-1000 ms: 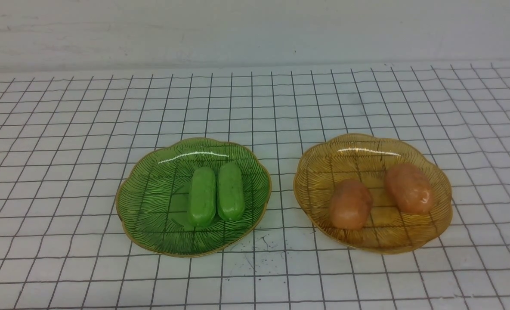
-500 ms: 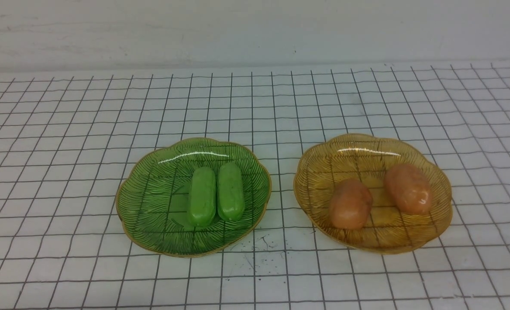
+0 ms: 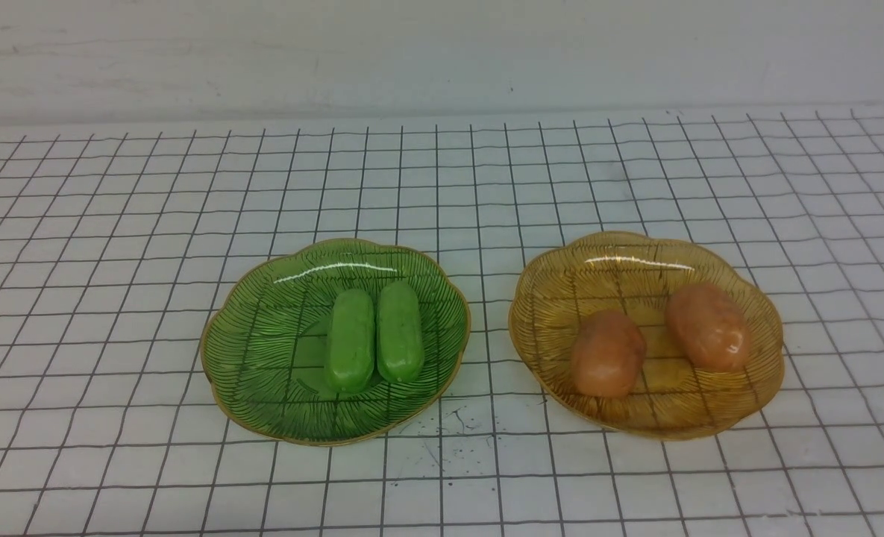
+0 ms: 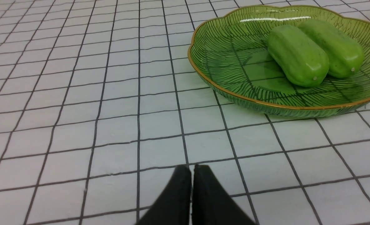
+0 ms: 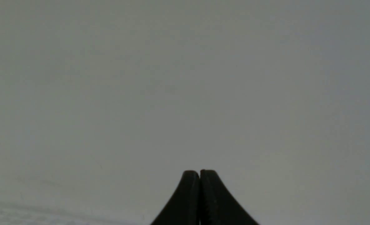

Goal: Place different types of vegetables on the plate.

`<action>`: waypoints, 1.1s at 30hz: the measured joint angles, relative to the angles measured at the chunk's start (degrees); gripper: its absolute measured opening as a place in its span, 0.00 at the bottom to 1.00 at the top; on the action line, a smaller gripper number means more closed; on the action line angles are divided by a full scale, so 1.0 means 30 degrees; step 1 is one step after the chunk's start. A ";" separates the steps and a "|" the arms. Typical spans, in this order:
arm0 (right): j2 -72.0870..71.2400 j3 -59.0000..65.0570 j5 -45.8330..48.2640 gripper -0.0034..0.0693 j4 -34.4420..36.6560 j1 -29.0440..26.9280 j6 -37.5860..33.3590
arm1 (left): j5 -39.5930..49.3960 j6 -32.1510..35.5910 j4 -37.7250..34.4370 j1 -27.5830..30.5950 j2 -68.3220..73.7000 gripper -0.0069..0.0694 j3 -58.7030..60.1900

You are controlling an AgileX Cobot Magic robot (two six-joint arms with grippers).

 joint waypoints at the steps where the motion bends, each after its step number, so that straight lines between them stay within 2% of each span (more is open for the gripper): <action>1: 0.0000 0.1325 0.0442 0.03 -0.0546 -0.0399 0.0000 | 0.0000 0.0000 0.0000 0.0000 0.0000 0.08 0.0000; 10: 0.0020 0.8327 0.1430 0.03 -0.0585 -0.2342 0.0260 | 0.0000 0.0000 0.0015 0.0000 0.0000 0.08 0.0000; 33: 0.0041 0.8310 0.1812 0.03 -0.0569 -0.2498 0.0644 | 0.0000 -0.0018 0.0015 0.0000 0.0000 0.08 0.0000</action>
